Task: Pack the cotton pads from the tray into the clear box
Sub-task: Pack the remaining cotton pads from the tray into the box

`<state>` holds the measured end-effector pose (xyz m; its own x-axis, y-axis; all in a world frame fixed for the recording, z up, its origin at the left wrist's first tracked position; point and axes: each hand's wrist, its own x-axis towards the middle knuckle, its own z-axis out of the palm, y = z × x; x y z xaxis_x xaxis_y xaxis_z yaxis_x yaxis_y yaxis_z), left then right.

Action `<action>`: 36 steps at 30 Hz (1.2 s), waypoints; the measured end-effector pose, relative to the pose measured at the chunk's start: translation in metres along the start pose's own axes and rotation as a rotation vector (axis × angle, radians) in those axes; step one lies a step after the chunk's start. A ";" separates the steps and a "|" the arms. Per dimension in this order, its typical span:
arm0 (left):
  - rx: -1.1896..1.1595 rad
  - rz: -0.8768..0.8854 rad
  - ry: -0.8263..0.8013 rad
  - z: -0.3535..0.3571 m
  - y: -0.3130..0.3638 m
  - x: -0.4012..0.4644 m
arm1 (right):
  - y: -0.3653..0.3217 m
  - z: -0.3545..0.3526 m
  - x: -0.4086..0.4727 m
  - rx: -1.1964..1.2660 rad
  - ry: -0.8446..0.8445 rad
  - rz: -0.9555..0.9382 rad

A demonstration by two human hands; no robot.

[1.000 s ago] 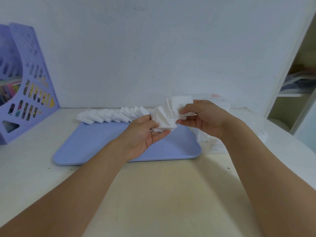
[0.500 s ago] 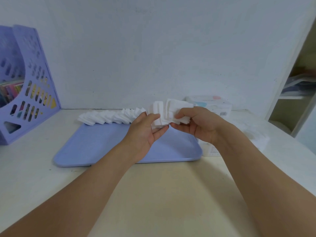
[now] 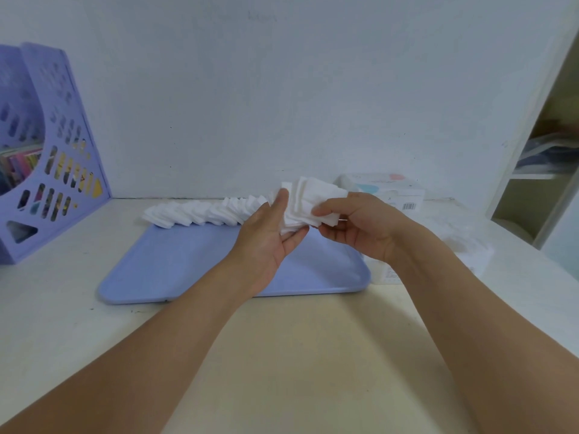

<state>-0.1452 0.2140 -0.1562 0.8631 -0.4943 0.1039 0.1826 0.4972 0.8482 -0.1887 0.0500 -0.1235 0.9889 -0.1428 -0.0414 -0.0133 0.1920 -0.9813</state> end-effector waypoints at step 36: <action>0.234 -0.002 0.025 -0.004 0.000 0.000 | -0.009 -0.009 -0.006 -0.123 -0.066 0.016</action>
<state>-0.1433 0.2174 -0.1584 0.8746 -0.4760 0.0923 0.0724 0.3164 0.9459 -0.1959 0.0410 -0.1165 0.9959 -0.0760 -0.0490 -0.0435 0.0723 -0.9964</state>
